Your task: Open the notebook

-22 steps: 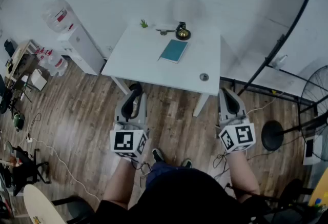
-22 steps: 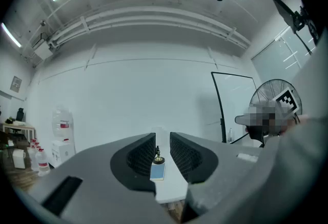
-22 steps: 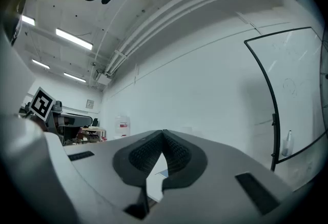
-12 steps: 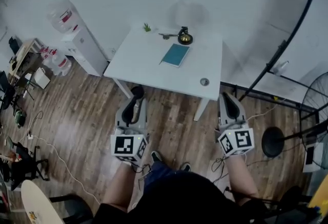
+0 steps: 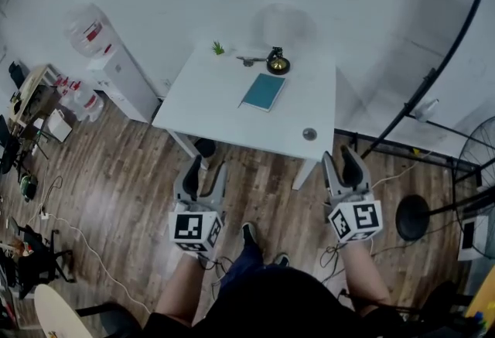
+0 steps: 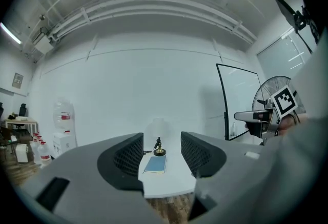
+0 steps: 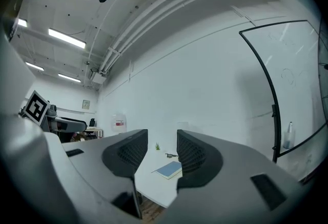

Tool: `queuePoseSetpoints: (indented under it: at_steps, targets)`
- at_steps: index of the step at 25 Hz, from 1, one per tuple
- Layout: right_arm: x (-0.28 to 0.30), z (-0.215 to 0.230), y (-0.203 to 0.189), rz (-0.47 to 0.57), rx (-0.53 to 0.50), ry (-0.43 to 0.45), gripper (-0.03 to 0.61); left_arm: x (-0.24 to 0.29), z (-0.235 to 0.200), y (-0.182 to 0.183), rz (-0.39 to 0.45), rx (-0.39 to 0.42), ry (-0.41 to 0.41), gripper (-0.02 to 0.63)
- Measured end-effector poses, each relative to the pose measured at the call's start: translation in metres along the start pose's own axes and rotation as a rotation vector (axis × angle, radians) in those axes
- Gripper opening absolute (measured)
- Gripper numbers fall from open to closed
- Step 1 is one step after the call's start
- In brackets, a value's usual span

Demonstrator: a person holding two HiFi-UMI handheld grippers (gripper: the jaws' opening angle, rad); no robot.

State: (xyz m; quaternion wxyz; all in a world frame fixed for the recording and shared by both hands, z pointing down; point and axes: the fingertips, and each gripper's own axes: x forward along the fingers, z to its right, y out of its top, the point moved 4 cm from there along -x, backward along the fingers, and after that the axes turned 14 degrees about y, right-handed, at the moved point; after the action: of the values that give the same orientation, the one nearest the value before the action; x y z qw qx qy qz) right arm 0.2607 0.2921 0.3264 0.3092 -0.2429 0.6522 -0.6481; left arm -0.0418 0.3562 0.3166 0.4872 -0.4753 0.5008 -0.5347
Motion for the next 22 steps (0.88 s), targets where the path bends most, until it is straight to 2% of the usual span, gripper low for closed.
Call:
queuePoseSetpoints:
  at_steps: [14,22]
  targets:
    - [0.118,0.021,-0.014,-0.065,-0.014,-0.137,0.163,0.145,-0.068,-0.039,-0.066,-0.060,-0.133,0.219]
    - [0.158,0.033,-0.033,-0.109,0.000,-0.222,0.158,0.215,-0.081,-0.072,-0.121,-0.056,-0.224,0.219]
